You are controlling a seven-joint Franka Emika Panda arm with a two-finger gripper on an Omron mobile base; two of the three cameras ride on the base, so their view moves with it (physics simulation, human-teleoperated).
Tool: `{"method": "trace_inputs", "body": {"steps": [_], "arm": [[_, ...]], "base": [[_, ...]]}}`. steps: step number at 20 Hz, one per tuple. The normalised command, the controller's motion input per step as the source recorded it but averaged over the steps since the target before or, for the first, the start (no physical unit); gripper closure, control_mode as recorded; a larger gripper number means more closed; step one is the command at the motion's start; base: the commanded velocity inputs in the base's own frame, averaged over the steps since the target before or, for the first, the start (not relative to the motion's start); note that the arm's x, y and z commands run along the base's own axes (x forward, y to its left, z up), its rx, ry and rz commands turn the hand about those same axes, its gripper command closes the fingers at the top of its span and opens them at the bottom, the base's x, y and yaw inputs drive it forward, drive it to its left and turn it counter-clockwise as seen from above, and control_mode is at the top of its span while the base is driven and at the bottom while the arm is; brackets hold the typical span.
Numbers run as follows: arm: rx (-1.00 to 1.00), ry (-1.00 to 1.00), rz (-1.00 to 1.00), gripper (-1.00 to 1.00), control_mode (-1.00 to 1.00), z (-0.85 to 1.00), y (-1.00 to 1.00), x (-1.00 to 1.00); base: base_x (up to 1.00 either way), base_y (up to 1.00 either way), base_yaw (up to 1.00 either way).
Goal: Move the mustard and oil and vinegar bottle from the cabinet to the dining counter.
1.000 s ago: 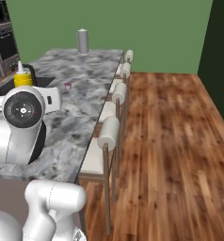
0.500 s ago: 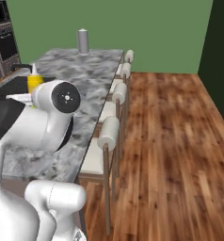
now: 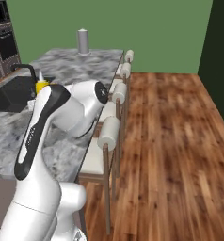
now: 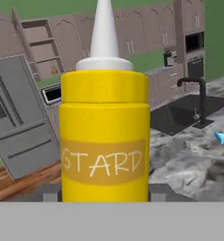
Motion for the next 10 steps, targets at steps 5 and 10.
{"method": "trace_inputs", "body": {"steps": [5, 10], "arm": [[0.0, 0.0, 0.3, 1.0, -1.0, -0.54, 0.43, 0.59], [0.04, 0.0, 0.26, 1.0, -1.0, -0.52, 0.36, 0.63]], "base": [[0.0, 0.0, 0.0], [0.0, 0.0, 0.0]]}}
